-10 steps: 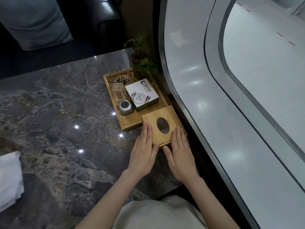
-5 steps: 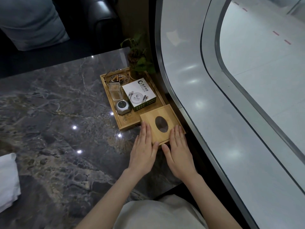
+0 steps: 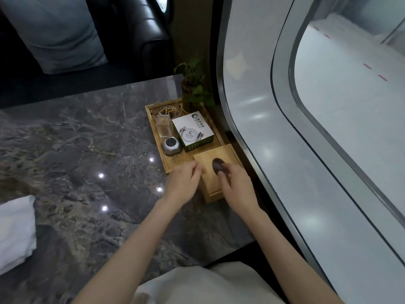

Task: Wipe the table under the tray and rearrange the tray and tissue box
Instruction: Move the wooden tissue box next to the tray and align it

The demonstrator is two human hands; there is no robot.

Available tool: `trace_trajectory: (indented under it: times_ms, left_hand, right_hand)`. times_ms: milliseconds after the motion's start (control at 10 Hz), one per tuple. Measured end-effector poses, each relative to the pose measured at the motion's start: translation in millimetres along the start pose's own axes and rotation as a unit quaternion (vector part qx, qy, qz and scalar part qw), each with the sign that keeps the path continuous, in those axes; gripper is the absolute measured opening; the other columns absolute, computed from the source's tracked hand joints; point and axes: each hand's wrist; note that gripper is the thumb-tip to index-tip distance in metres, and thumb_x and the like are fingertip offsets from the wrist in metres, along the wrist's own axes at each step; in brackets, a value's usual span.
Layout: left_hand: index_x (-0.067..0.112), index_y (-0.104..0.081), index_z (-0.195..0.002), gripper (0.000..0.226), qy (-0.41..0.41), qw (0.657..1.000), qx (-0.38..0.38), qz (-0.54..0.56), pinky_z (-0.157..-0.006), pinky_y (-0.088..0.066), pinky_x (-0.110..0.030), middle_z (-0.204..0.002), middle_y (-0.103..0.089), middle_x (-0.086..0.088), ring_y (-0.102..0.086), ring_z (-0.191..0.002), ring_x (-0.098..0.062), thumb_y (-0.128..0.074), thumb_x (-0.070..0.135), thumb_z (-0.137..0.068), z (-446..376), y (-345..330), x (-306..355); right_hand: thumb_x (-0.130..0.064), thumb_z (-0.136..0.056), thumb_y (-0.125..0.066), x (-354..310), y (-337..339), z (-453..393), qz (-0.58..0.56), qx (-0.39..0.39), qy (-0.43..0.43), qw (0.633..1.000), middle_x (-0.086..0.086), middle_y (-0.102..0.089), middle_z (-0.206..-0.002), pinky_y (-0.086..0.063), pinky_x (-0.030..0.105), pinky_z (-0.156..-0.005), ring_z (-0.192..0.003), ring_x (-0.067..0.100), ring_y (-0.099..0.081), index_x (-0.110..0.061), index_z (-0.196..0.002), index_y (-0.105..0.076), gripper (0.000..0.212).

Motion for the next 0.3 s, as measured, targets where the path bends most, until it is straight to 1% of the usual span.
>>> trace_trajectory:
  times_ms: [100,200,300]
  left_hand:
    - [0.013,-0.067,-0.102,0.023,0.015,0.999,0.028,0.043,-0.073,-0.05,-0.027,-0.092,-0.068,-0.004,-0.062,-0.085,-0.017,-0.048,0.023,-0.093,-12,33,16]
    - [0.013,-0.067,-0.101,0.023,-0.018,0.997,0.058,0.056,-0.082,-0.053,-0.042,-0.092,-0.07,-0.007,-0.065,-0.086,-0.02,-0.049,0.023,-0.091,-30,78,34]
    - [0.023,-0.069,-0.079,0.02,-0.052,0.989,0.121,0.068,-0.081,-0.053,-0.047,-0.079,-0.072,-0.006,-0.067,-0.078,-0.024,-0.051,0.027,-0.088,-44,129,50]
  right_hand:
    - [-0.022,-0.093,-0.049,-39,26,-11,-0.174,-0.058,-0.007,0.983,-0.001,-0.066,-0.107,-0.051,0.019,-0.08,-0.095,0.006,-0.059,-0.016,-0.115,-0.058,0.024]
    - [-0.014,-0.093,-0.048,-92,74,-17,-0.336,-0.048,0.072,0.938,0.003,-0.07,-0.095,-0.056,0.02,-0.077,-0.089,0.014,-0.067,-0.014,-0.104,-0.065,0.02]
    - [-0.011,-0.092,-0.047,-140,136,-7,-0.423,-0.003,0.205,0.883,0.001,-0.073,-0.086,-0.056,0.027,-0.081,-0.086,0.017,-0.069,-0.014,-0.096,-0.067,0.02]
Point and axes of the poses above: each hand's wrist, its own z-axis away from the middle knuckle, its own y-axis out of the back of the hand, x = y × z
